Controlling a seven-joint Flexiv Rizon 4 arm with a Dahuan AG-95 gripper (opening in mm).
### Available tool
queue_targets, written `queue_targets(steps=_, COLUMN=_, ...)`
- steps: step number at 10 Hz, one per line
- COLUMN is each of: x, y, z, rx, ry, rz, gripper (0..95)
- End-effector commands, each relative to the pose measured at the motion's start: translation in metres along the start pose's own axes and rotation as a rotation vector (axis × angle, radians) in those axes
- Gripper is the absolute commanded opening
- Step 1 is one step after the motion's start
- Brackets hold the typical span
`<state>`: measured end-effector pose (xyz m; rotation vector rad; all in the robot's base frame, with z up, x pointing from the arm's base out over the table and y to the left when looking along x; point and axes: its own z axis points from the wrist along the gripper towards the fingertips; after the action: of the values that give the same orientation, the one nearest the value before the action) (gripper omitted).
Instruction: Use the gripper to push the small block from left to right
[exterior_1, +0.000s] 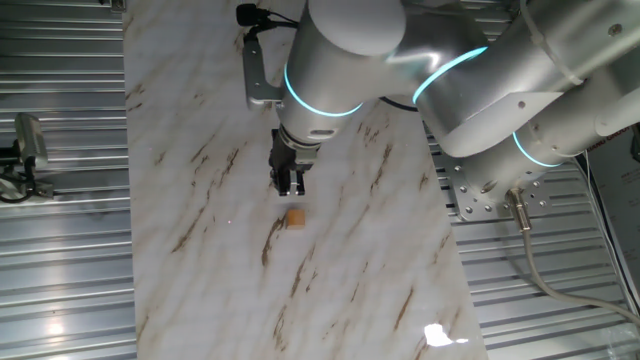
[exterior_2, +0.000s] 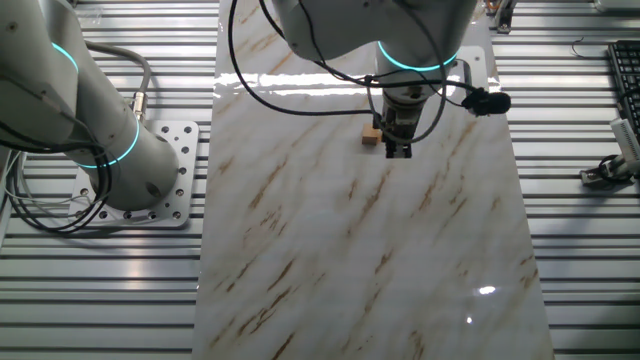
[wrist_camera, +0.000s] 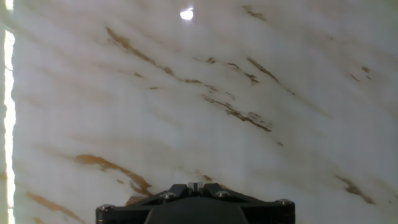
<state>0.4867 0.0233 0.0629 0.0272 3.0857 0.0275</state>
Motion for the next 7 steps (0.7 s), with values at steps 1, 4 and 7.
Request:
queue_targets(steps=1, x=0.002, y=0.0, z=-0.001, rx=-0.001, ry=-0.009, rz=0.006, gripper=0.0)
queue_targets(steps=4, x=0.01, y=0.001, z=-0.001, rx=-0.008, ry=-0.013, rz=0.013, gripper=0.0)
queue_targets(steps=7, x=0.015, y=0.002, z=-0.001, rx=-0.02, ry=-0.02, rz=0.02, gripper=0.0)
